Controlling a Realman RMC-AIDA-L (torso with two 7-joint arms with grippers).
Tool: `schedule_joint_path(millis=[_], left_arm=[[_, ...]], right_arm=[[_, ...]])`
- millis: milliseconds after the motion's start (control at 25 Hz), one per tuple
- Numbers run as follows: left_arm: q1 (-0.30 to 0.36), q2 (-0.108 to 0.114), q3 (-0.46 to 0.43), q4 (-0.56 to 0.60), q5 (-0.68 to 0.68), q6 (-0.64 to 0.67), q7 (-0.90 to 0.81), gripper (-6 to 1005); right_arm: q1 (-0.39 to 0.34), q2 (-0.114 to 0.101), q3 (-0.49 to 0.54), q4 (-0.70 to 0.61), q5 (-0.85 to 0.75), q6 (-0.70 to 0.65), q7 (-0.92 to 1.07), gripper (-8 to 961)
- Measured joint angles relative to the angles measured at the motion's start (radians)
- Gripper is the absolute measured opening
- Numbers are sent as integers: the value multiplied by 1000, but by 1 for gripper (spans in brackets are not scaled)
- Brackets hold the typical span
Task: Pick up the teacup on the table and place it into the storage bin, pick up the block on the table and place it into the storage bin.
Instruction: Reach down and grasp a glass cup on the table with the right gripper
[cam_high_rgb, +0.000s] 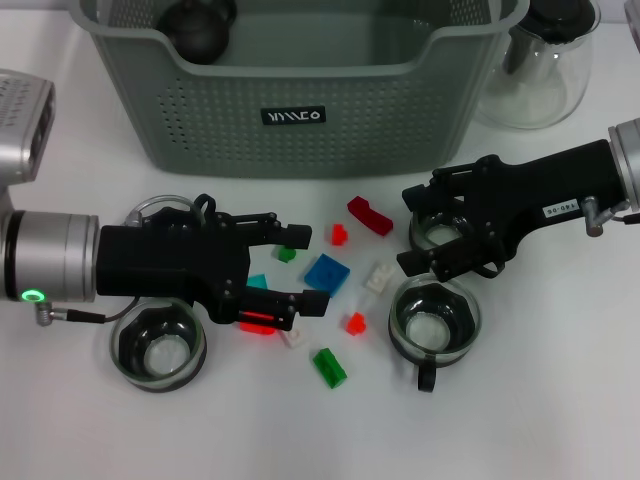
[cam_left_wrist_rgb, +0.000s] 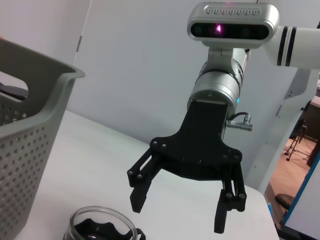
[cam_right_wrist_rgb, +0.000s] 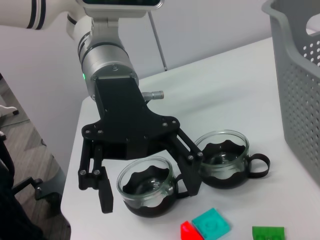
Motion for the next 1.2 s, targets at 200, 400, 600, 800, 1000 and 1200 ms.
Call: schedule_joint_path(millis=[200, 400, 600, 800, 1000, 1200], left_arm=[[0, -3, 6, -1, 0, -16, 0, 902], [-1, -13, 7, -2, 1, -46, 0, 900], [-12, -23, 7, -3, -2, -78, 0, 899], [-20, -33, 18, -6, -1, -101, 0, 897], [-25, -32, 21, -14, -4, -102, 0, 896], [-26, -30, 22, -14, -8, -97, 0, 894]], right_arm=[[1, 1, -1, 0, -5, 0, -9, 946], [-2, -1, 3, -1, -5, 2, -21, 947], [-16, -10, 3, -1, -5, 3, -43, 947], [-32, -24, 12, -2, -4, 3, -49, 946], [-45, -49, 15, -33, -4, -8, 17, 945], [-78, -87, 15, -155, -16, -46, 190, 944]])
